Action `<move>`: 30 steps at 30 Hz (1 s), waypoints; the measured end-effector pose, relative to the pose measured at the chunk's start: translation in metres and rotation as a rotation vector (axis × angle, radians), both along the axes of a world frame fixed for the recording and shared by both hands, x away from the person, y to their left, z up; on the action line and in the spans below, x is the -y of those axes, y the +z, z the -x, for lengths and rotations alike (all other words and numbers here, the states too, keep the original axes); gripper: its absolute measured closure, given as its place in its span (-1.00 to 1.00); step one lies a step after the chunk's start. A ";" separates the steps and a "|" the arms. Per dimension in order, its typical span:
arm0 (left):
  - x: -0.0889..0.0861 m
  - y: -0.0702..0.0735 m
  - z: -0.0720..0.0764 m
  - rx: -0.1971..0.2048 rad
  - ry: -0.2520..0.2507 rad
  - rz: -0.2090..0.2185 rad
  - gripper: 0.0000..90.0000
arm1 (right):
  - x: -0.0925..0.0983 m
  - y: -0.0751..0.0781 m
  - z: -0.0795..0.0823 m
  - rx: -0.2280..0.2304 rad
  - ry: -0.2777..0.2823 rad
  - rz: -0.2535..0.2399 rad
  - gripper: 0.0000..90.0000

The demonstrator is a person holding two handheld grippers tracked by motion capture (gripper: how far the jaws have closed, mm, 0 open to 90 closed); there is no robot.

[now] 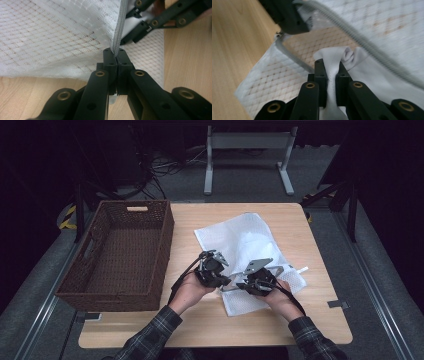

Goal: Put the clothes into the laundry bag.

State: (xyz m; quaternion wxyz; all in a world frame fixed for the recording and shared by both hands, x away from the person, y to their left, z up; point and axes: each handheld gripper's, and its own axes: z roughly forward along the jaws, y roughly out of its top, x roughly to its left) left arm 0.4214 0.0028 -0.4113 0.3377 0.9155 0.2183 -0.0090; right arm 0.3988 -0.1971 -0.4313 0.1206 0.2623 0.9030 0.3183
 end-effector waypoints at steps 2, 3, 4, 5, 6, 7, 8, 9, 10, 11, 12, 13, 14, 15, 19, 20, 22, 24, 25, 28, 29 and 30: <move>0.001 0.000 0.000 0.000 -0.001 -0.003 0.98 | 0.001 0.000 -0.004 -0.002 -0.012 -0.007 0.88; 0.001 0.000 0.000 0.000 -0.002 -0.003 0.98 | 0.001 0.000 -0.006 0.000 -0.013 -0.011 0.88; 0.001 0.000 0.000 0.000 -0.003 -0.004 0.98 | 0.001 0.001 -0.007 -0.001 -0.017 -0.011 0.88; 0.001 -0.001 0.000 -0.001 -0.004 -0.004 0.98 | 0.000 0.001 -0.009 0.001 -0.021 -0.012 0.88; 0.001 -0.001 0.000 -0.001 -0.006 -0.010 0.98 | 0.000 0.001 -0.010 0.002 -0.022 -0.013 0.88; 0.001 0.000 0.000 0.000 -0.004 -0.016 0.98 | 0.000 0.001 -0.012 0.003 -0.026 -0.016 0.88; 0.001 -0.001 0.000 -0.001 -0.008 -0.011 0.98 | -0.001 0.001 -0.013 0.003 -0.028 -0.018 0.88; 0.002 -0.001 0.000 -0.002 -0.004 -0.009 0.98 | -0.001 0.000 -0.015 0.005 -0.033 -0.021 0.87; 0.002 -0.002 0.000 -0.002 -0.003 -0.009 0.98 | -0.002 0.000 -0.016 0.004 -0.034 -0.023 0.87; 0.001 -0.002 0.000 -0.005 0.000 -0.010 0.98 | -0.002 0.000 -0.017 0.004 -0.032 -0.024 0.86; 0.001 -0.002 0.000 -0.003 0.005 -0.007 0.98 | -0.002 -0.001 -0.018 0.001 -0.028 -0.024 0.83; 0.001 -0.002 -0.001 -0.005 0.007 -0.010 0.98 | -0.002 -0.001 -0.017 0.000 -0.026 -0.025 0.78; 0.001 -0.002 -0.001 -0.006 0.004 -0.007 0.98 | -0.001 0.000 -0.016 -0.004 -0.014 -0.028 0.70; 0.001 -0.002 -0.002 -0.004 0.005 -0.006 0.98 | -0.001 0.001 -0.014 -0.003 -0.008 -0.031 0.61; 0.001 -0.003 -0.002 -0.006 0.011 -0.008 0.98 | 0.002 0.012 -0.005 0.004 0.013 -0.048 0.26; 0.001 -0.003 -0.002 -0.004 0.011 -0.008 0.98 | 0.003 0.014 -0.002 -0.001 0.019 -0.052 0.25; 0.001 -0.003 -0.002 -0.006 0.013 -0.010 0.98 | 0.006 0.018 0.002 0.000 0.025 -0.055 0.18; 0.001 -0.003 -0.002 -0.005 0.012 -0.009 0.98 | 0.011 0.022 0.009 0.002 0.029 -0.058 0.14; 0.001 -0.003 -0.002 -0.005 0.012 -0.008 0.98 | 0.013 0.023 0.011 0.001 0.029 -0.059 0.13; 0.001 -0.002 -0.002 -0.002 0.009 -0.007 0.98 | 0.026 0.027 0.020 0.008 0.021 -0.050 0.09; 0.001 -0.002 -0.002 -0.002 0.009 -0.010 0.98 | 0.032 0.027 0.023 0.009 0.010 -0.043 0.07; 0.001 -0.002 -0.002 -0.004 0.011 -0.006 0.98 | 0.036 0.027 0.025 0.010 0.002 -0.038 0.06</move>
